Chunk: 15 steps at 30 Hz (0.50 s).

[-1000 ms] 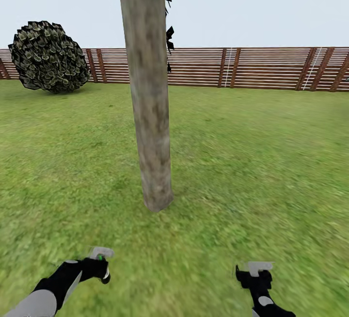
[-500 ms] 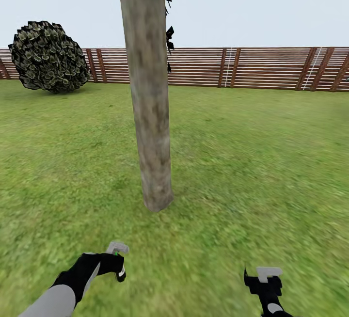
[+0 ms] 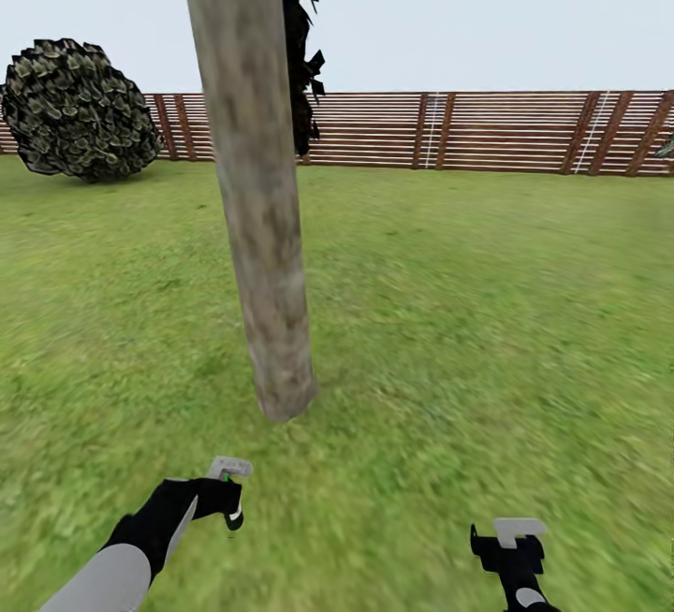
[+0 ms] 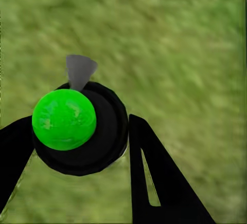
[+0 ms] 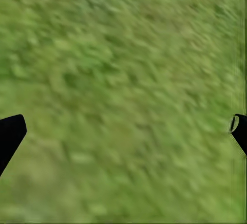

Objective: In the garden, pick up the pesticide atomizer on the floor and spray pesticide onto both trees until each tree trunk is fully covered.

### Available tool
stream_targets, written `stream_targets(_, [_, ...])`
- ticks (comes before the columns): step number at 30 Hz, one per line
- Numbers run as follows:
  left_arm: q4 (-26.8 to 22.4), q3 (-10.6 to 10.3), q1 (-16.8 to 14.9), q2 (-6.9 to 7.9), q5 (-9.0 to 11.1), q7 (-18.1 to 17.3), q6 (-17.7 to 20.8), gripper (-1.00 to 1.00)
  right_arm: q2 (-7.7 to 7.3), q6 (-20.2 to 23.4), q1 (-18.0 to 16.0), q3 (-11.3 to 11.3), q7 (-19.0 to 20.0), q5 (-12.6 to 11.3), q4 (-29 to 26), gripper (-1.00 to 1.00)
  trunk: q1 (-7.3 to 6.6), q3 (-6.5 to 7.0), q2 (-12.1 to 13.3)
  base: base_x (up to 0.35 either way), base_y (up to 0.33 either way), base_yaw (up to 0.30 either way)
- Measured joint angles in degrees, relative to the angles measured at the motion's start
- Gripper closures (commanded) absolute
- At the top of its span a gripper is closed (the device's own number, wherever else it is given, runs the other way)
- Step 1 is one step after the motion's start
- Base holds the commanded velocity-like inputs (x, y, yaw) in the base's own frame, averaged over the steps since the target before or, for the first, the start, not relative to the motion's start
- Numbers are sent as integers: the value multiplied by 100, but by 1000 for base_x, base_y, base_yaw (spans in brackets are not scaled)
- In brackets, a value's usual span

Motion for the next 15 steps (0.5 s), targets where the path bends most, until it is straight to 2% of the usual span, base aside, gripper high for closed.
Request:
stream_targets(5, [-225,5,-3,3,-10,2,165,100,1,0,1,0,-2,0,-7,-100,1,0,0,260,184,-286])
stream_targets(9, [-627,8,8,5,1,-4,603,100,0,1,0,1,-4,0,-3,-100,3,0,0,54,72,-296])
stream_targets(13, [-816,0,2,-3,-4,-13,730,100,0,2,0,1,-5,0,-2,-100,3,0,0,6,8,-297])
stream_targets(14, [-831,-4,-16,-4,-2,-14,780,100,0,2,0,1,-3,0,-1,-100,3,0,0,-39,262,13])
stream_targets(15, [-797,1,-355,40,-62,-18,1279,100,144,6,9,19,5,29,4,-100,4,-1,0,-25,184,9])
